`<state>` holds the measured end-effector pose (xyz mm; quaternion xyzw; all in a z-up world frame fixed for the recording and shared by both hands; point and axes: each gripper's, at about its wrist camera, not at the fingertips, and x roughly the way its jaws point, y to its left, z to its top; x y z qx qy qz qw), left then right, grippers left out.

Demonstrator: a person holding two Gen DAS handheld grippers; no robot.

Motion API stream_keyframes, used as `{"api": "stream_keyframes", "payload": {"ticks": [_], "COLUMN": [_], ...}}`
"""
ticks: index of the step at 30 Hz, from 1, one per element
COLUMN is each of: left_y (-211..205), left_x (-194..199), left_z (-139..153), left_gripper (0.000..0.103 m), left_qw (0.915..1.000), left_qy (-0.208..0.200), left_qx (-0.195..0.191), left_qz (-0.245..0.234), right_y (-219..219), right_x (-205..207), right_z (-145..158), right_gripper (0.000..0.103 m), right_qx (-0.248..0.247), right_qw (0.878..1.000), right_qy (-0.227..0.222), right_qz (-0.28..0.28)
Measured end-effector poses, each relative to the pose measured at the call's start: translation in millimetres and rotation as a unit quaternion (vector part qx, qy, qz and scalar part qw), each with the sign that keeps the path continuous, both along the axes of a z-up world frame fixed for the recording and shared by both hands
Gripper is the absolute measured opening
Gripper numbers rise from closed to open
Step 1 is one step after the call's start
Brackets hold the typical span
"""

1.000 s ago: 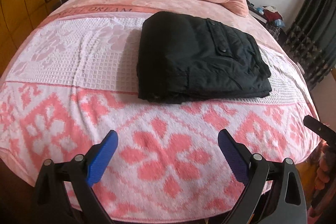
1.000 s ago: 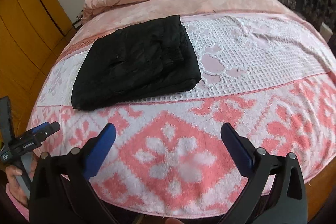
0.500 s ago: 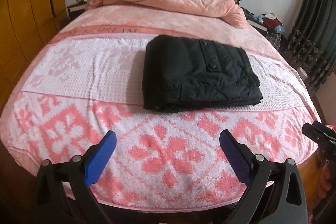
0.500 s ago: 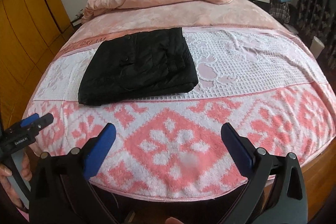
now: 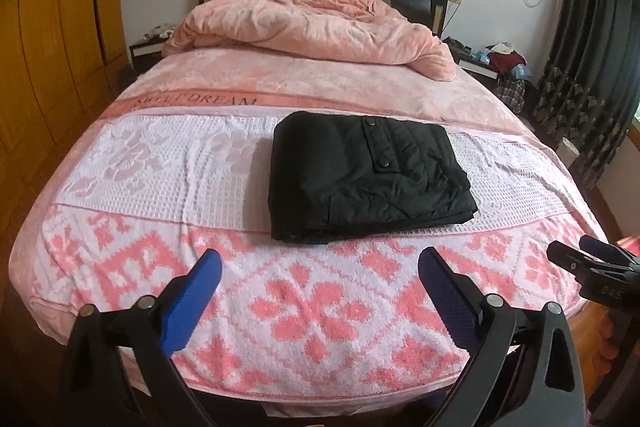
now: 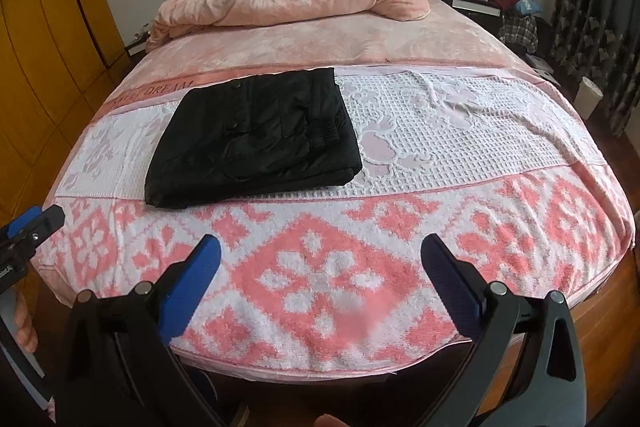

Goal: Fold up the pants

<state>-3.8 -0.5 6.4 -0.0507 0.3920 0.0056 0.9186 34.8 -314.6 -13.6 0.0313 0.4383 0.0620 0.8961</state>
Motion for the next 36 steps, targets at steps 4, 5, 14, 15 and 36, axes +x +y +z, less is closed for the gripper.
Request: {"api": "stream_keyframes", "payload": {"ticks": [4, 5, 14, 15, 36], "left_y": [-0.9, -1.0, -2.8, -2.9, -0.5], "left_x": [-1.4, -1.8, -2.2, -2.1, 2.4], "left_z": [0.6, 0.6, -0.1, -0.3, -9.5], "left_gripper": [0.099, 0.099, 0.099, 0.099, 0.099], "left_qw": [1.0, 1.0, 1.0, 1.0, 0.9998], "left_qy": [-0.002, -0.002, 0.001, 0.002, 0.013], "left_qx": [0.003, 0.003, 0.005, 0.005, 0.009], "left_qz": [0.001, 0.0, 0.0, -0.001, -0.01], "right_y": [-1.4, -1.3, 1.4, 2.3, 3.0], "right_x": [-0.7, -1.0, -2.7, -2.9, -0.5], "right_z": [1.9, 2.5, 5.0, 4.9, -3.3], "right_gripper": [0.1, 0.1, 0.1, 0.1, 0.1], "right_qx": [-0.005, -0.004, -0.007, -0.008, -0.005], "right_qw": [1.0, 1.0, 1.0, 1.0, 1.0], "right_qy": [-0.005, -0.006, -0.008, -0.008, 0.006], "right_qz": [-0.003, -0.001, 0.002, 0.002, 0.006]}}
